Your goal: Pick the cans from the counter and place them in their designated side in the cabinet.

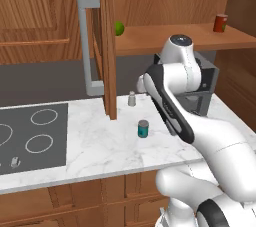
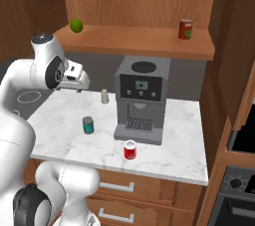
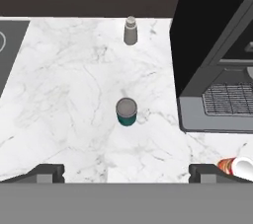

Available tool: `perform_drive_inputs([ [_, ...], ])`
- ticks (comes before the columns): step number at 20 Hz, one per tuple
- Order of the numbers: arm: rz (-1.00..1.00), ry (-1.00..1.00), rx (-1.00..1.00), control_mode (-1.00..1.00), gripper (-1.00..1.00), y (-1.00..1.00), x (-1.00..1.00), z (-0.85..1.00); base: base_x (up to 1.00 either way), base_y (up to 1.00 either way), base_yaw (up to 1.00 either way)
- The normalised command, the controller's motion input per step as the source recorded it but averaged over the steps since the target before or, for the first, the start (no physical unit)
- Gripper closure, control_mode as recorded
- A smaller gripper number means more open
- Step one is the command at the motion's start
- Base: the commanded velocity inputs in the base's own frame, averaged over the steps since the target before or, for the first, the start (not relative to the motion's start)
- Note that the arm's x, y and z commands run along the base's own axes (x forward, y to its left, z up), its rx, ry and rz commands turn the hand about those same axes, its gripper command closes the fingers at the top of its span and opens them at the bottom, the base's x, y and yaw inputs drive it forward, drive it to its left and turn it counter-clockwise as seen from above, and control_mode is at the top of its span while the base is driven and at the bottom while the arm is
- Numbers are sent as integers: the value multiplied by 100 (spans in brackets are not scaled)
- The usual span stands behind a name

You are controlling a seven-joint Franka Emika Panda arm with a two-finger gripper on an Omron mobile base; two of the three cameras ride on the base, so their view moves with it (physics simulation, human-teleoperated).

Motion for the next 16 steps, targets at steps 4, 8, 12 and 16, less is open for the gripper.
perform_drive_inputs([
  [4,3,-2,0,-100,-100,7,3,-7,0,0,0],
  [8,2,-1,0,-100,-100,1,1,-12,0,0,0],
  [12,1,0,0,-100,-100,0,0,-17,0,0,0],
  [16,2,-1,0,-100,-100,0,0,-13,0,0,0],
])
